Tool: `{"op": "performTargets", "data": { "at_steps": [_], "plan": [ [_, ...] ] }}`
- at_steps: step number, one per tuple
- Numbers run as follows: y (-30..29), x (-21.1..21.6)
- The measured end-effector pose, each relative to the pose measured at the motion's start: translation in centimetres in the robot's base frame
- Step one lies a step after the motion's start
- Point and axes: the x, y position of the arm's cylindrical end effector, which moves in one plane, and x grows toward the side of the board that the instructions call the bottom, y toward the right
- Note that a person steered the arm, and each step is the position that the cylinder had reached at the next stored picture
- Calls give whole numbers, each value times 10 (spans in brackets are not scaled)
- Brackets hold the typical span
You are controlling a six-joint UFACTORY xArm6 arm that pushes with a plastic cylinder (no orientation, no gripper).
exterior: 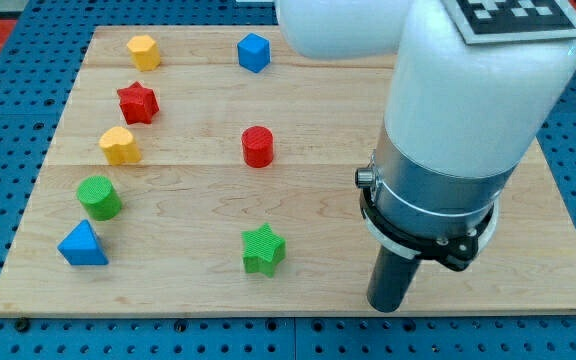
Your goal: Move the yellow heart into the red star
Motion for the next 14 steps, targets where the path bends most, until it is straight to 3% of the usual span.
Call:
{"op": "performTargets", "data": {
  "at_steps": [3, 4, 5, 7, 8, 9, 10, 12, 13, 14],
  "plan": [
    [-9, 4],
    [-36, -25],
    [-26, -94],
    [-107, -251],
    [-204, -271],
    [-249, -304],
    [-301, -317],
    [-210, -241],
    [-260, -272],
    [-309, -270]
  ]
}}
